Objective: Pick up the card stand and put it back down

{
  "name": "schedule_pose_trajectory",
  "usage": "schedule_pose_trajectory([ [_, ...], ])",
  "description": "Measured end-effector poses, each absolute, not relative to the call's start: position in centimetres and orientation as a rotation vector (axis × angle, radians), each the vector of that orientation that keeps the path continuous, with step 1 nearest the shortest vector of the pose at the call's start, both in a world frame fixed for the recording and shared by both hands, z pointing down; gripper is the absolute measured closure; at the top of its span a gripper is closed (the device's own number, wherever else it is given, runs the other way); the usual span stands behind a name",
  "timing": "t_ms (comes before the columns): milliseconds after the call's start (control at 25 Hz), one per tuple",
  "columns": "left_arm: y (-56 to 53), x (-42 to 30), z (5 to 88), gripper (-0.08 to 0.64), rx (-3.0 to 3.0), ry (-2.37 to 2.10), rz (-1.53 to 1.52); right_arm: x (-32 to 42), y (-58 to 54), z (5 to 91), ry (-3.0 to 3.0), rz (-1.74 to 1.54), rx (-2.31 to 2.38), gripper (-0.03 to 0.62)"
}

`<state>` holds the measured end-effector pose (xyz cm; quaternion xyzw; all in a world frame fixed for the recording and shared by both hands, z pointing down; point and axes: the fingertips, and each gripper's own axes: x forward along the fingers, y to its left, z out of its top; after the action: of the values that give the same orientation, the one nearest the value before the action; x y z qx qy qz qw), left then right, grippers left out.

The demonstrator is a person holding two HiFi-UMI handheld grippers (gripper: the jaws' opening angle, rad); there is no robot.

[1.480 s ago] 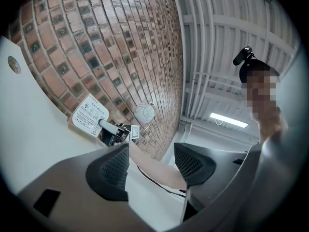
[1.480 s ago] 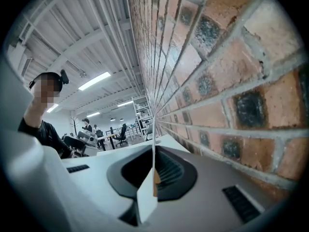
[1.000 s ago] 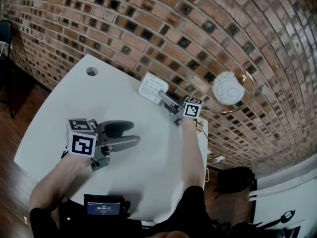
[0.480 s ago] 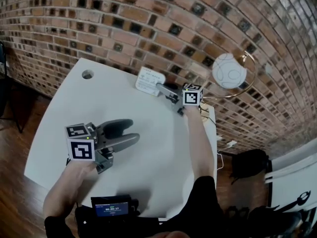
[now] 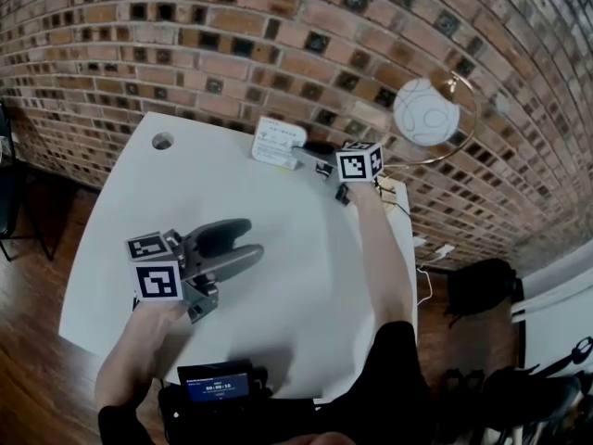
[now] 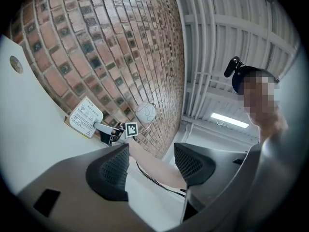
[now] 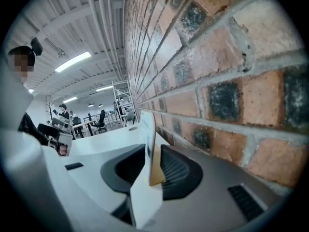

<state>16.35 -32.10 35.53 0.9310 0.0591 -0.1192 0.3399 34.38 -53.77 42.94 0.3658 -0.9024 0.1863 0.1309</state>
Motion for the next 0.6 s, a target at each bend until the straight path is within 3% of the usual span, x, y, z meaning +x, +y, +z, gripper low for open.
schedule_pose_trajectory([
  [600, -31.9, 16.3, 35.6, 0.278, 2.425, 0.159, -0.307, 34.9, -53.4, 43.8, -2.537, 0.585, 1.117, 0.465],
])
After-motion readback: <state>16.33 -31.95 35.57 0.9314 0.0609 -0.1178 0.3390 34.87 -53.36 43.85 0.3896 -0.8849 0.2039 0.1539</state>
